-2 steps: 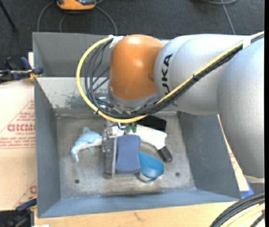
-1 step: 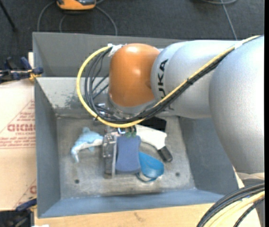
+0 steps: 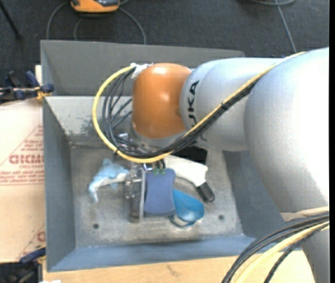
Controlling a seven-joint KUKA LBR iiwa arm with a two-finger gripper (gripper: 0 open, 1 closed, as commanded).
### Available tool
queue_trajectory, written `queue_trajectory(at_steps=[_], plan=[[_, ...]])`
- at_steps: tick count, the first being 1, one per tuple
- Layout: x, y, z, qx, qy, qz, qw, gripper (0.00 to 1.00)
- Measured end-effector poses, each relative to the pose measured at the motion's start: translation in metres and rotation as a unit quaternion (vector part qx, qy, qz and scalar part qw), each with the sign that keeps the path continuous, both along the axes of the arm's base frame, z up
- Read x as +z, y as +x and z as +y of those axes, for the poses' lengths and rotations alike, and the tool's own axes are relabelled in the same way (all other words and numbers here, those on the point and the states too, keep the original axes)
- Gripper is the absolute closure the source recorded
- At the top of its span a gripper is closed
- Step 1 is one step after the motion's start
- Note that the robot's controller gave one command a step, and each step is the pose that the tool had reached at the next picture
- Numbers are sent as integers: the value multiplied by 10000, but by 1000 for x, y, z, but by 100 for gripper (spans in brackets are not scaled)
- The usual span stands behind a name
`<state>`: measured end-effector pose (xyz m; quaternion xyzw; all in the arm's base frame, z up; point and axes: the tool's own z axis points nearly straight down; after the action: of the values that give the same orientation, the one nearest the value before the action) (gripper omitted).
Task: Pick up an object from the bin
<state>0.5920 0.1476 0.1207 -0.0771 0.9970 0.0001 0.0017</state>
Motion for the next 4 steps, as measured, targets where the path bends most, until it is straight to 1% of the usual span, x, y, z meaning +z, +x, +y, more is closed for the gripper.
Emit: queue_trajectory(at_steps=[1, 2, 3, 4], plan=[[-41, 7, 3, 569, -1, -20, 9984, 0], [-55, 17, 6, 553, 40, -132, 9984, 100], [-54, 17, 5, 548, 40, -131, 9984, 100], [-50, 16, 5, 546, 33, -102, 9985, 100]])
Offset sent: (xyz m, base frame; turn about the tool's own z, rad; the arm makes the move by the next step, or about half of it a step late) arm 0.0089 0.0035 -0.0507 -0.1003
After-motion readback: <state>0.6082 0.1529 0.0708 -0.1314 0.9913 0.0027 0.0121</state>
